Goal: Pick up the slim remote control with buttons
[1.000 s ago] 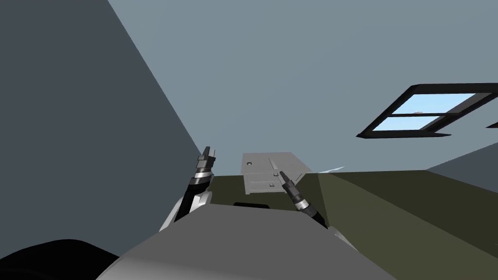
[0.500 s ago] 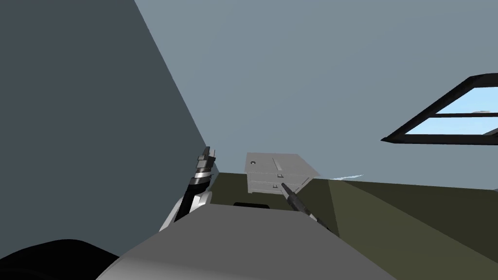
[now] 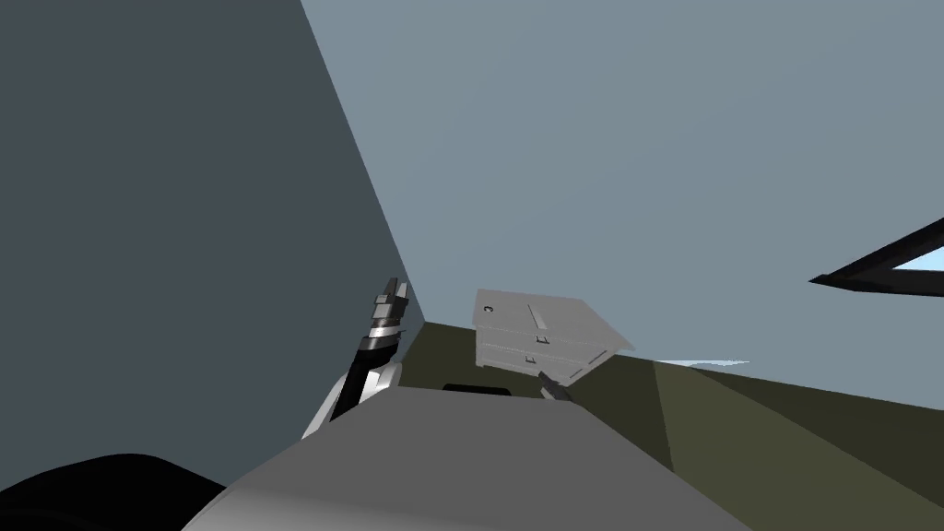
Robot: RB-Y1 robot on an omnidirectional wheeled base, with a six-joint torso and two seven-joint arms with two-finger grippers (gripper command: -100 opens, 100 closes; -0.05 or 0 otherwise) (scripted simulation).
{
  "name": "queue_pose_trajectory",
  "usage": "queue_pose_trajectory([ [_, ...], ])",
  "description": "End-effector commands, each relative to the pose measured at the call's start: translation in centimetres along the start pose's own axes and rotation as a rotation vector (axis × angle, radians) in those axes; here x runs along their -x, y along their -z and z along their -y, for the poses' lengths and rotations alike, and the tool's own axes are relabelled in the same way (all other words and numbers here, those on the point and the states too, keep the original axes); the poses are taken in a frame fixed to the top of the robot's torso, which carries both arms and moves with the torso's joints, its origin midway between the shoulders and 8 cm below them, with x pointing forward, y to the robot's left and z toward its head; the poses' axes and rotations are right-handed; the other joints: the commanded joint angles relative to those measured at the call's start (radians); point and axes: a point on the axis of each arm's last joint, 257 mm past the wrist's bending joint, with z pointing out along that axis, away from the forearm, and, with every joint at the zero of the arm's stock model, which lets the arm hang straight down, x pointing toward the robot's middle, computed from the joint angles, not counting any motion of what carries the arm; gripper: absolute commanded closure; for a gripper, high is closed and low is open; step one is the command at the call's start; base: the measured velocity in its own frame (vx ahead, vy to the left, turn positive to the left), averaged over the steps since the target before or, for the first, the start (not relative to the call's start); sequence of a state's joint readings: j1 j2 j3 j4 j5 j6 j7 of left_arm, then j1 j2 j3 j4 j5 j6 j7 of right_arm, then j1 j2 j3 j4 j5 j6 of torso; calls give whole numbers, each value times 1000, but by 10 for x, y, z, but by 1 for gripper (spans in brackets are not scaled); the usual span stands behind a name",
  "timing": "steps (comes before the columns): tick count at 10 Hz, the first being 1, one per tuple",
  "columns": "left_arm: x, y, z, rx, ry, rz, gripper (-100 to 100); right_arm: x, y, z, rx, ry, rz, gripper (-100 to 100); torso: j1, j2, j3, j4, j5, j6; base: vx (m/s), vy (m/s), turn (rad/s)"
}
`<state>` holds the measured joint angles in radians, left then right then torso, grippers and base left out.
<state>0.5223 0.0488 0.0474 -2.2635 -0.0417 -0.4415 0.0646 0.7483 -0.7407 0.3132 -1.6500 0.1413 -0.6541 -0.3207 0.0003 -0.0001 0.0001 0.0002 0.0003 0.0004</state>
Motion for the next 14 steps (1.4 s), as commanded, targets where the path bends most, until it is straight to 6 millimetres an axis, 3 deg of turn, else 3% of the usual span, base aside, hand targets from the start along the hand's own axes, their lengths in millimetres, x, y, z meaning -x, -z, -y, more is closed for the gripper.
queue_pose_trajectory([
  [1, 0, 0, 0, 0, 0, 0, 0, -4, 18, 27, -75, -29, -38, -100, 0, 0, 0, 0, 0, 0, 2, 23, 307],
  [3, 0, 0, 0, 0, 0, 0, 0, -8, 37, 51, -146, -49, -70, -100, 0, 0, 0, 0, 0, 0, 7, 21, 229],
  [5, 0, 0, 0, 0, 0, 0, 0, -6, 44, 63, -173, -50, -63, -100, 0, -1, -1, 0, 0, 0, 15, 11, 80],
  [7, 0, 0, 0, 0, 0, 0, 0, -8, 67, 87, -250, -71, -88, -100, 0, -1, -1, 0, 0, -1, 18, 16, 296],
  [11, 0, 0, 0, 0, 0, 0, 0, -8, 120, 135, -411, -105, -125, -100, 0, -3, -1, 0, 0, -1, 32, 16, 280],
  [12, 0, 0, 0, 0, 0, 0, 0, -5, 149, 155, -490, -118, -138, -100, 0, -2, -1, 0, 0, 0, 35, 23, 383],
  [13, 0, 0, 0, 0, 0, 0, 0, -5, 149, 155, -490, -118, -138, -100, 0, -3, -2, -1, 0, -1, 29, 4, 207],
  [14, 0, 0, 0, 0, 0, 0, 0, -4, 172, 166, -550, -129, -156, -100, 0, -2, -1, 0, 0, 0, 35, 9, 424],
])
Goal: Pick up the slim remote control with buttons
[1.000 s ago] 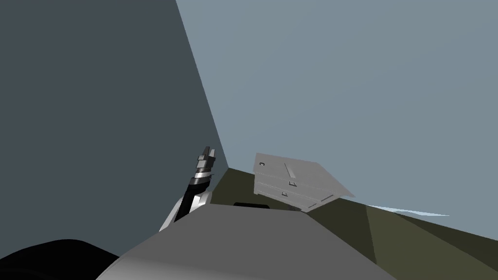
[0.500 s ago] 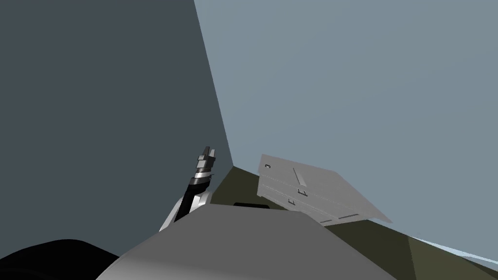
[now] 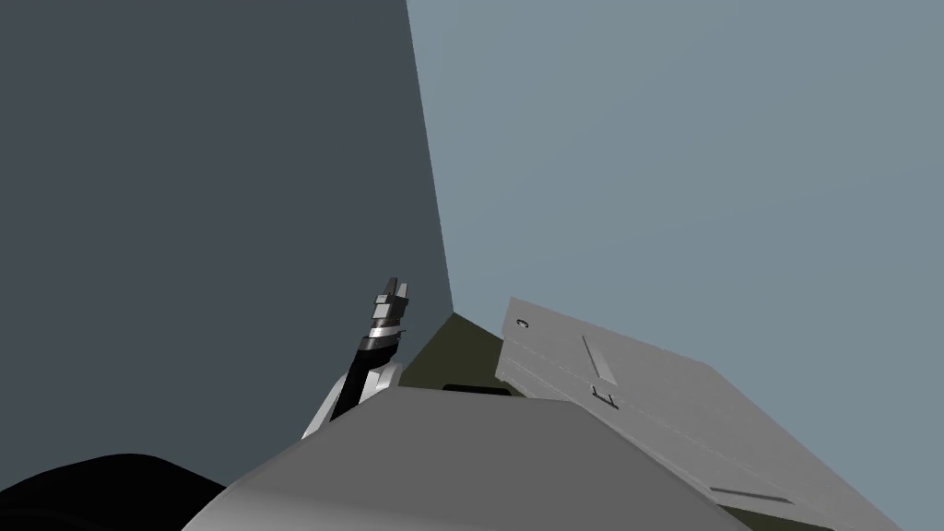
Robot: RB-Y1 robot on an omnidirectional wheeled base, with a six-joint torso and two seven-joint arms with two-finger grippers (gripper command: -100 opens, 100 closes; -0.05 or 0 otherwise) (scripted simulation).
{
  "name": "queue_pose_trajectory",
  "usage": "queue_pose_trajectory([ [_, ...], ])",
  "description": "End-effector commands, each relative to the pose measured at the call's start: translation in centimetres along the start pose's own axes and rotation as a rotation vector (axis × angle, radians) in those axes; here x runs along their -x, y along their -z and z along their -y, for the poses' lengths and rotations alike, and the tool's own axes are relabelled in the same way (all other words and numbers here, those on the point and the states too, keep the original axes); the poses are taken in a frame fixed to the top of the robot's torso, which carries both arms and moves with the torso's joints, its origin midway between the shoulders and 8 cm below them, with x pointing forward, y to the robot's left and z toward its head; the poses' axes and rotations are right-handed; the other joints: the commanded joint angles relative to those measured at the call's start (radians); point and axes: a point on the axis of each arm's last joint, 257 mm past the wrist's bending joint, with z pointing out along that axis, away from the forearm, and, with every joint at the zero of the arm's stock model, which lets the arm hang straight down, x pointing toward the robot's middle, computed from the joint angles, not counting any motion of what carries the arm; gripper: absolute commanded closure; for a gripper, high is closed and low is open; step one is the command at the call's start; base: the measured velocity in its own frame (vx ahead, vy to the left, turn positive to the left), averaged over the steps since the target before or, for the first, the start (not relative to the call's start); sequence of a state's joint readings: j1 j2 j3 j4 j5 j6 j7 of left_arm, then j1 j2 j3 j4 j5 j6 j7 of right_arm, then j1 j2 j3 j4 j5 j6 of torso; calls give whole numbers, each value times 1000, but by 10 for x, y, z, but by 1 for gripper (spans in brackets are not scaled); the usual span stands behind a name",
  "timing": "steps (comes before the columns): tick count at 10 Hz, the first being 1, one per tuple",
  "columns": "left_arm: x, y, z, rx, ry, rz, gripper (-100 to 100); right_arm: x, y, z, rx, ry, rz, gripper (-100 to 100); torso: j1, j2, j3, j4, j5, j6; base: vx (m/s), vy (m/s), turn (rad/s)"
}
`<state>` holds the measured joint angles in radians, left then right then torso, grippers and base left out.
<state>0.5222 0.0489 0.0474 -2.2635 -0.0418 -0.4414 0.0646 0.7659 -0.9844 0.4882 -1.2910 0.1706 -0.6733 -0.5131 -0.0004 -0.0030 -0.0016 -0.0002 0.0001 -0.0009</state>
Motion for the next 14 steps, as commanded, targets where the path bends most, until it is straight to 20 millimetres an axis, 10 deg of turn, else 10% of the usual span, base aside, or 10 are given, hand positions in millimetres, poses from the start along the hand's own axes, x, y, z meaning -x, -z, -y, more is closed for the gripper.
queue_pose_trajectory([
  [1, 0, 0, 0, 0, 0, 0, 0, 4, 13, 18, -49, -11, 0, -100, 0, 0, 0, 0, 0, 0, 32, -5, 217],
  [7, 0, 0, 0, 0, 0, 0, 0, 22, 83, 99, -287, -39, -7, -100, 0, 1, 1, 0, 0, 1, 22, -7, 296],
  [10, 0, 0, 0, 0, 0, 0, 0, 43, 155, 153, -487, -51, 3, -100, -1, 1, 1, 0, 0, 1, 9, -13, 441],
  [14, 0, 0, 0, 0, 0, 0, 0, 61, 204, 180, -609, -52, 25, -100, 0, 2, 1, 0, -1, 3, 2, -15, 299],
])
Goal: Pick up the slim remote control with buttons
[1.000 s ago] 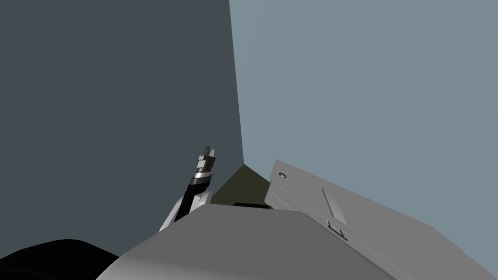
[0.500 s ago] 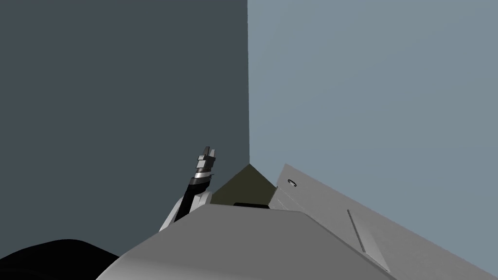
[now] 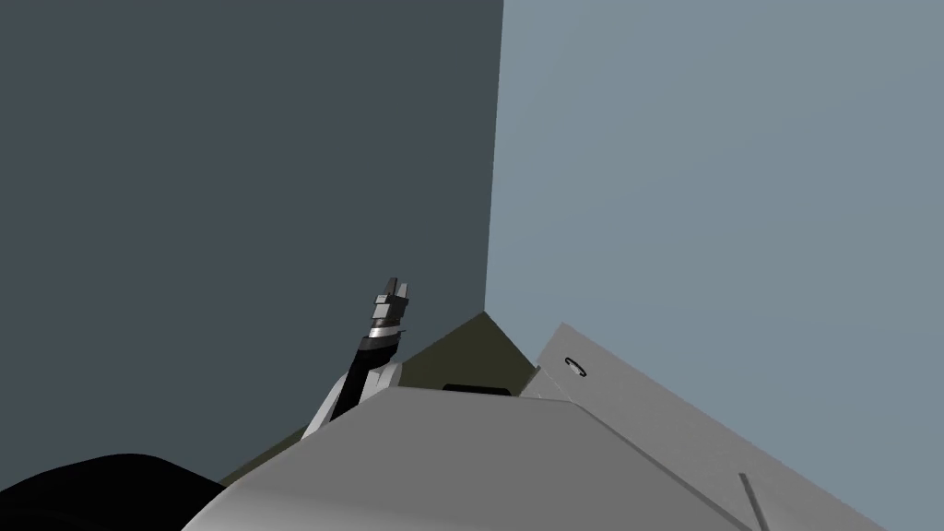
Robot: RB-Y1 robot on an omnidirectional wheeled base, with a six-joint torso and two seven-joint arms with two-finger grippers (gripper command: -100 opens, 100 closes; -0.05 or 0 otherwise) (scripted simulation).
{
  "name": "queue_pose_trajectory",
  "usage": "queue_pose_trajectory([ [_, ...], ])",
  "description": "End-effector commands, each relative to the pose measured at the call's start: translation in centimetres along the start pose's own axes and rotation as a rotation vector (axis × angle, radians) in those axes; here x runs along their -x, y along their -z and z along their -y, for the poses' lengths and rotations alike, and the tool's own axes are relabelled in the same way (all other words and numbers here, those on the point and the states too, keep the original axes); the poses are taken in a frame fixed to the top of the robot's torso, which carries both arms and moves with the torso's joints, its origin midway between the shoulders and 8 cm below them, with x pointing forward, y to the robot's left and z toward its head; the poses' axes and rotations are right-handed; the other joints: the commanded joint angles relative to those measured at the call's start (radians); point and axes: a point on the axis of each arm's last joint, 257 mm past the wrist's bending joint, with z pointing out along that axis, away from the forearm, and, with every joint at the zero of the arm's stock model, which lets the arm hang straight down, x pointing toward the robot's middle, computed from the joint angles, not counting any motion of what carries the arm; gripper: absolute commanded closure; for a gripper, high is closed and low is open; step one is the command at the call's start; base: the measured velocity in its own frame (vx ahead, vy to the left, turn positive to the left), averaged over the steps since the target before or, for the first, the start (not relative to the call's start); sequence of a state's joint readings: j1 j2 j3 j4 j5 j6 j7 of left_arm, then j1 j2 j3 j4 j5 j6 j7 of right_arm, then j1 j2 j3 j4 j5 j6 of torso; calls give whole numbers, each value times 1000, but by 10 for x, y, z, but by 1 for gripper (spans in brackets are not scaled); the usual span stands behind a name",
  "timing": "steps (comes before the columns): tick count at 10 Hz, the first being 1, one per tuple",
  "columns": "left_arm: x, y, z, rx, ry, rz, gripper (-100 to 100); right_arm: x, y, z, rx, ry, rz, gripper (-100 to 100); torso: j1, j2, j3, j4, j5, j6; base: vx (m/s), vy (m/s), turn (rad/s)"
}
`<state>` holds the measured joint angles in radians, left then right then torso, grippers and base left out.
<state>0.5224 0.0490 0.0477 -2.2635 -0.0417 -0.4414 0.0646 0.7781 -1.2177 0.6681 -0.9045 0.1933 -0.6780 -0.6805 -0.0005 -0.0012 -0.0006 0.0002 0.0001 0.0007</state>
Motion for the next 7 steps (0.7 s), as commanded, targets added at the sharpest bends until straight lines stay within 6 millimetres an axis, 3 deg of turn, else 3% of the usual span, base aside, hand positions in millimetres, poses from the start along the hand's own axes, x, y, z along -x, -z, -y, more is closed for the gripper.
queue_pose_trajectory([
  [1, 0, 0, 0, 0, 0, 0, 0, 11, 16, 25, -65, -3, 12, -100, 0, 0, 0, 0, 0, 0, -4, -26, 438],
  [2, 0, 0, 0, 0, 0, 0, 0, 20, 26, 42, -110, -7, 26, -100, -1, 0, 0, 0, 0, 0, -8, -48, 371],
  [7, 0, 0, 0, 0, 0, 0, 0, 32, 35, 67, -186, -21, 54, -100, -5, 0, 0, 0, -1, 1, -14, -69, 303],
])
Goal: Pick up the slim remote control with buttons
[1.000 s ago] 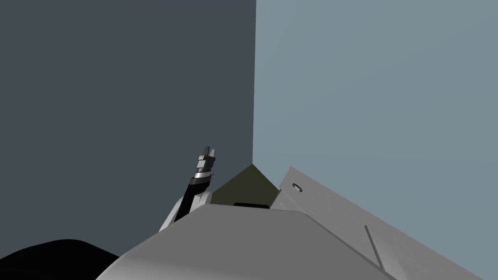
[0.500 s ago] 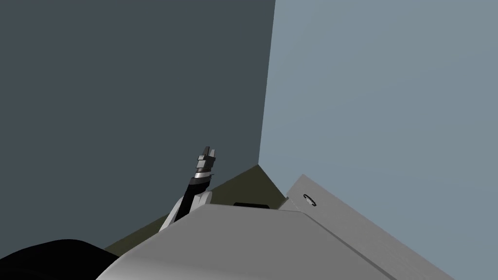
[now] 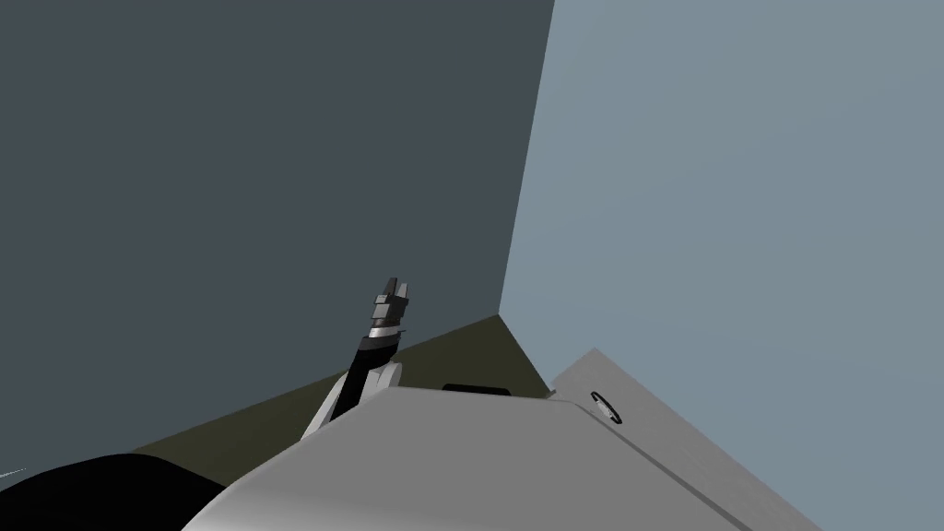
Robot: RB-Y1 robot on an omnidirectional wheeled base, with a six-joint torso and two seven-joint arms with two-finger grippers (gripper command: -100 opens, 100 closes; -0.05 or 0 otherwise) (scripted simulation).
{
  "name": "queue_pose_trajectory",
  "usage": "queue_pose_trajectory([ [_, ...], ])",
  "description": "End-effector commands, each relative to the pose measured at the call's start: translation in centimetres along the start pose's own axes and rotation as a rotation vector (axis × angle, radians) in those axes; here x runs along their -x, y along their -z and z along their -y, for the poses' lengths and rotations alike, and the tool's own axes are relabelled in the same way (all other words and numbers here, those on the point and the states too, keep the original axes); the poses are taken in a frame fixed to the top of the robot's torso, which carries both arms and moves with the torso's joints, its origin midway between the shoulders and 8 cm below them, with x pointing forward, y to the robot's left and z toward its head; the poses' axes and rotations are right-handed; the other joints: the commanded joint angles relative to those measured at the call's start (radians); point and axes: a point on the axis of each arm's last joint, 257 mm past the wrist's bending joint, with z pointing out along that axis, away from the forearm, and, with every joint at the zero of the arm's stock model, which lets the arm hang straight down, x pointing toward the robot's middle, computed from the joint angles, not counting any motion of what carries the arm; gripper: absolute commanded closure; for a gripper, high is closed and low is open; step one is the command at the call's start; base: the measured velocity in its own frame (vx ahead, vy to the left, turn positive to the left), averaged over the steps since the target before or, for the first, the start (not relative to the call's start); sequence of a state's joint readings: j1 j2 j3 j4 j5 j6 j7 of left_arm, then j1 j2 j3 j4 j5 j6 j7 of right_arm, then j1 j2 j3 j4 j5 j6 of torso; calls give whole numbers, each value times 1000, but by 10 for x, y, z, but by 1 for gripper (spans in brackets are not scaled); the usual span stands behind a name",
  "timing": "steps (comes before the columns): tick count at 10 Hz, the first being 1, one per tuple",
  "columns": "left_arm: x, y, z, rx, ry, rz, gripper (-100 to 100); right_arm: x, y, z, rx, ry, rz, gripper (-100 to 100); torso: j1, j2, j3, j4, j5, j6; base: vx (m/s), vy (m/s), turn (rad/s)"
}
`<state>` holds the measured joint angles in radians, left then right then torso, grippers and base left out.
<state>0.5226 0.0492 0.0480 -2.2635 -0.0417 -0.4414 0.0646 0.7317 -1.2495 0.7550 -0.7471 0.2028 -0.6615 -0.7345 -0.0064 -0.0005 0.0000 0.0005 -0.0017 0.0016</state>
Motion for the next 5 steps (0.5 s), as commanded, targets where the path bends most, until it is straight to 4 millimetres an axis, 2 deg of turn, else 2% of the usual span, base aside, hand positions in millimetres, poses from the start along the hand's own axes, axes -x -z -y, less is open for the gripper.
queue_pose_trajectory([
  [1, 0, 0, 0, 0, 0, 0, 0, 0, -4, 3, -14, -7, 6, -100, 0, 0, 0, 0, 0, 0, -31, -117, 288],
  [2, 0, 0, 0, 0, 0, 0, 0, -2, -11, 2, -16, -12, 7, -100, -1, 0, 0, 0, 0, 0, -43, -131, 263],
  [3, 0, 0, 0, 0, 0, 0, 0, -1, -8, 2, -13, -10, 6, -100, -2, 1, 0, 0, -1, 0, -21, -63, 55],
  [4, 0, 0, 0, 0, 0, 0, 0, -1, -8, 3, -14, -10, 7, 0, 2, 0, 0, 0, 0, 1, -3, -12, -6],
  [5, 0, 0, 0, 0, 0, 0, 0, -9, -18, 2, -13, -11, 9, -100, 5, -1, 0, 0, 1, 1, 10, -34, 20],
])
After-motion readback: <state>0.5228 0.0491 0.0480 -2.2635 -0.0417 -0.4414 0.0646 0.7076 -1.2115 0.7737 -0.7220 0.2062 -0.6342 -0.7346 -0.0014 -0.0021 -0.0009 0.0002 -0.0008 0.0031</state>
